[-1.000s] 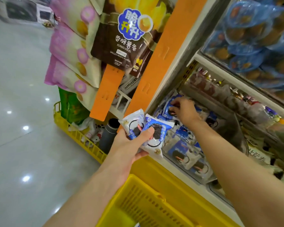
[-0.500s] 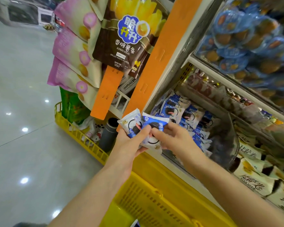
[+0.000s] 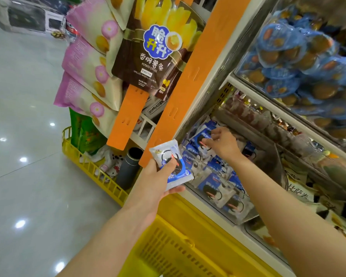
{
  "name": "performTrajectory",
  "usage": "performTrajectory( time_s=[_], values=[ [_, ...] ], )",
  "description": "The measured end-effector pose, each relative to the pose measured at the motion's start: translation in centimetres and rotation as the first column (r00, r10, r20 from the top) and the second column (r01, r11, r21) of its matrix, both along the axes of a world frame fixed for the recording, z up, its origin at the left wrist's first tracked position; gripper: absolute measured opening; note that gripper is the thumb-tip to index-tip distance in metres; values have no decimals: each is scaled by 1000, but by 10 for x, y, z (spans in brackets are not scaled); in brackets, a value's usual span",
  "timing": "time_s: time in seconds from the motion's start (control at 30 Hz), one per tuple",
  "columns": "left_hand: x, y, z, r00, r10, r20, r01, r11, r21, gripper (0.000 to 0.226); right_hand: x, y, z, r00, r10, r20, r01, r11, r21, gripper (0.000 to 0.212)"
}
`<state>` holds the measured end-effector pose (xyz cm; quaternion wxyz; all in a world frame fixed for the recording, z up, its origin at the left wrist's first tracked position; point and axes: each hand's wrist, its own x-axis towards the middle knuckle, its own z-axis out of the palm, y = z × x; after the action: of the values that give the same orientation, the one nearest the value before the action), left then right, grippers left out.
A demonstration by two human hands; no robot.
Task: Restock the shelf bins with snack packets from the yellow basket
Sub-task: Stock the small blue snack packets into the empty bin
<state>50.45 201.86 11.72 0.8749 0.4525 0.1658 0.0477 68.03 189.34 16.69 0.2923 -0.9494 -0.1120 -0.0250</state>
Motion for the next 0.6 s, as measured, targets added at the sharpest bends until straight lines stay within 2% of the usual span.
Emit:
performTrajectory(
  time_s=[0.1,0.23,0.3,0.4,0.5,0.6],
  values=[
    [1,-1,-1,1000,-19,11,19,998,67,39,13,6,-11,996,61,62,-52,990,-129,38],
    [0,-2,-4,999,-44,20,40,984,173,34,15,4,-17,980,74,187,-20,961,-274,38],
    [1,-3,-5,999,-49,15,46,984,175,31,2,2,-15,960,62,274,2,974,-227,37],
    [2,-3,-7,999,-42,-13,44,989,140,27,-33,-2,-8,937,63,343,-60,998,-18,25],
    [-2,-6,-6,998,-56,8,54,987,152,28,-80,-9,-5,959,163,234,-195,973,122,18],
    [-10,-12,-4,994,-80,72,67,983,171,31,-118,-17,-5,963,267,20,-265,941,212,19]
  ],
)
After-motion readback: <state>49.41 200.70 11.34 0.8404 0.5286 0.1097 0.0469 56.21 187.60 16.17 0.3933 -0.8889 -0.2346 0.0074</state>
